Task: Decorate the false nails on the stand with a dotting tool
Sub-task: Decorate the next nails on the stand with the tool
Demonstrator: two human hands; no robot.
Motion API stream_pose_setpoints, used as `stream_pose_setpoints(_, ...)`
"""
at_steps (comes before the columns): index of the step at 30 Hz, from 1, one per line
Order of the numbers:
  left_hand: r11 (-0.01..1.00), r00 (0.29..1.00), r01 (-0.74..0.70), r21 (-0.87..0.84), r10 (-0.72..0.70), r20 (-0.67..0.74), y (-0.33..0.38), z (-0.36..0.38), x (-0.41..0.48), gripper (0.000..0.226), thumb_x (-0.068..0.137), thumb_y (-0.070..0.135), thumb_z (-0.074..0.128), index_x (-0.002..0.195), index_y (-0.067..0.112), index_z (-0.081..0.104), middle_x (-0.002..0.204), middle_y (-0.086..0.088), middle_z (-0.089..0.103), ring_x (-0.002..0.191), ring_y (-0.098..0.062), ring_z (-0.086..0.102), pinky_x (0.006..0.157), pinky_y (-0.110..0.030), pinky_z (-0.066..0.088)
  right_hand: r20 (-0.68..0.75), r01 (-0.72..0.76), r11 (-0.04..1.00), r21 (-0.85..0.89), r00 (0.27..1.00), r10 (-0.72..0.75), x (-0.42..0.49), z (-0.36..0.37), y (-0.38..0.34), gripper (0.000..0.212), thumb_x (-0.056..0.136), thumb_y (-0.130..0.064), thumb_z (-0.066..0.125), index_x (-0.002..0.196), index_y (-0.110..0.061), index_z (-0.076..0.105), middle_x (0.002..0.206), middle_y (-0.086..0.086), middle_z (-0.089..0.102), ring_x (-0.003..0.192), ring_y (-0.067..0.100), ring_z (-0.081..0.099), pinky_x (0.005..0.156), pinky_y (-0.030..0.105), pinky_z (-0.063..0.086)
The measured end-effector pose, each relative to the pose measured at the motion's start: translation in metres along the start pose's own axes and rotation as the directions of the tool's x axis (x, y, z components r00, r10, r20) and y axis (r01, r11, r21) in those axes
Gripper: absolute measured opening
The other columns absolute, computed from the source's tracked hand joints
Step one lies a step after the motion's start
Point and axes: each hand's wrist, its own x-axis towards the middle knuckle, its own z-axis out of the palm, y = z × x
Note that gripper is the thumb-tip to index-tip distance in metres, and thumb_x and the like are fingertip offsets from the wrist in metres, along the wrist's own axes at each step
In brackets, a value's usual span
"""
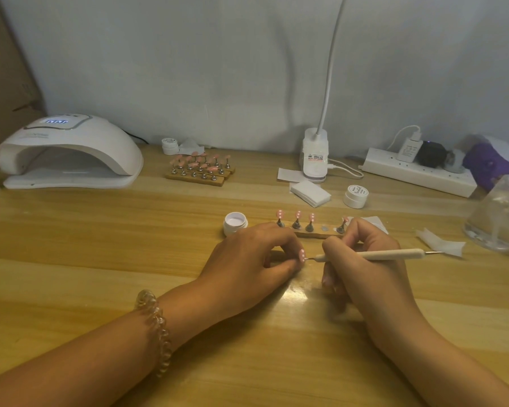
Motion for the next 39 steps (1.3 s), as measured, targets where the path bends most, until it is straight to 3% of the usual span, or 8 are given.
stream_pose_setpoints(11, 1.000, 1.000, 0.000, 0.003, 0.000, -0.002, 0.000, 0.001, 0.000, 0.002, 0.087, 0.032, 0.069, 0.088, 0.032, 0.067, 0.091, 0.017, 0.065, 0.067, 0.008, 0.048, 0.060, -0.024, 0.035, -0.080, 0.079, 0.992, 0.095, 0.994, -0.071, -0.002, -0.004, -0.001, 0.029, 0.084, -0.005, 0.062, 0.064, -0.016, 0.046, 0.046, 0.011, 0.058, 0.036, 0.011, 0.047, 0.036, 0.017, 0.036)
stream_pose_setpoints(17, 0.991, 0.999, 0.002, -0.132, -0.006, -0.032, -0.005, 0.001, 0.000, 0.011, 0.089, 0.023, 0.069, 0.088, 0.033, 0.064, 0.092, 0.021, 0.066, 0.055, -0.005, 0.047, 0.061, -0.032, 0.044, -0.248, 0.233, 0.967, 0.104, 0.948, -0.202, 0.007, -0.017, -0.005, 0.019, 0.094, -0.042, 0.061, 0.097, -0.024, 0.056, 0.076, 0.006, 0.072, 0.046, 0.010, 0.054, 0.043, 0.019, 0.044)
stream_pose_setpoints(20, 0.986, 0.998, -0.002, -0.166, -0.010, -0.070, -0.005, 0.002, 0.000, 0.009, 0.091, 0.024, 0.069, 0.089, 0.032, 0.065, 0.088, 0.020, 0.069, 0.050, -0.005, 0.048, 0.063, -0.030, 0.049, -0.168, 0.214, 0.976, -0.036, 0.962, -0.217, 0.013, -0.020, 0.002, 0.022, 0.100, -0.042, 0.051, 0.097, -0.023, 0.061, 0.063, 0.005, 0.068, 0.040, 0.009, 0.049, 0.041, 0.017, 0.041)
stream_pose_setpoints(24, 0.968, 0.993, -0.003, -0.252, -0.027, -0.119, -0.004, 0.000, 0.003, 0.010, 0.088, 0.023, 0.073, 0.086, 0.031, 0.069, 0.084, 0.018, 0.072, 0.047, -0.004, 0.043, 0.055, -0.014, 0.035, 0.017, 0.290, 0.912, -0.291, 0.954, -0.298, 0.014, -0.016, 0.009, 0.009, 0.096, -0.014, 0.060, 0.099, -0.022, 0.059, 0.072, -0.004, 0.071, 0.058, 0.001, 0.062, 0.056, 0.015, 0.046)
stream_pose_setpoints(31, 0.900, 0.994, 0.030, -0.435, -0.074, -0.084, -0.002, -0.005, 0.005, 0.018, 0.085, 0.015, 0.077, 0.085, 0.033, 0.077, 0.081, 0.016, 0.075, 0.047, 0.006, 0.047, 0.051, -0.008, 0.033, 0.232, 0.420, 0.828, -0.371, 0.906, -0.355, 0.006, -0.010, 0.004, 0.039, 0.083, -0.007, 0.073, 0.113, -0.017, 0.050, 0.081, -0.009, 0.067, 0.072, 0.013, 0.064, 0.069, 0.043, 0.055)
stream_pose_setpoints(33, 0.876, 0.995, 0.062, -0.478, -0.095, -0.044, -0.002, -0.005, 0.004, 0.021, 0.085, 0.017, 0.076, 0.085, 0.038, 0.078, 0.086, 0.015, 0.076, 0.059, -0.001, 0.059, 0.057, -0.022, 0.046, 0.245, 0.439, 0.813, -0.382, 0.897, -0.369, 0.005, -0.009, 0.002, 0.043, 0.082, -0.008, 0.076, 0.115, -0.016, 0.049, 0.081, -0.011, 0.065, 0.073, 0.014, 0.064, 0.068, 0.044, 0.055)
stream_pose_setpoints(35, 0.862, 0.993, 0.084, -0.500, -0.116, -0.033, -0.002, -0.004, 0.005, 0.025, 0.086, 0.017, 0.075, 0.087, 0.042, 0.077, 0.092, 0.011, 0.077, 0.077, -0.026, 0.070, 0.071, -0.043, 0.053, 0.246, 0.458, 0.798, -0.393, 0.888, -0.388, 0.005, -0.009, 0.002, 0.045, 0.082, -0.011, 0.077, 0.116, -0.015, 0.048, 0.082, -0.013, 0.065, 0.075, 0.014, 0.064, 0.069, 0.045, 0.055)
stream_pose_setpoints(39, 0.877, 0.996, 0.058, -0.477, -0.084, -0.033, -0.005, -0.003, 0.005, 0.015, 0.087, 0.018, 0.074, 0.091, 0.032, 0.074, 0.091, 0.008, 0.077, 0.064, -0.027, 0.062, 0.058, -0.020, 0.040, 0.257, 0.514, 0.742, -0.431, 0.858, -0.445, 0.002, -0.009, 0.002, 0.047, 0.082, -0.015, 0.078, 0.117, -0.019, 0.047, 0.085, -0.019, 0.063, 0.079, 0.011, 0.063, 0.069, 0.043, 0.055)
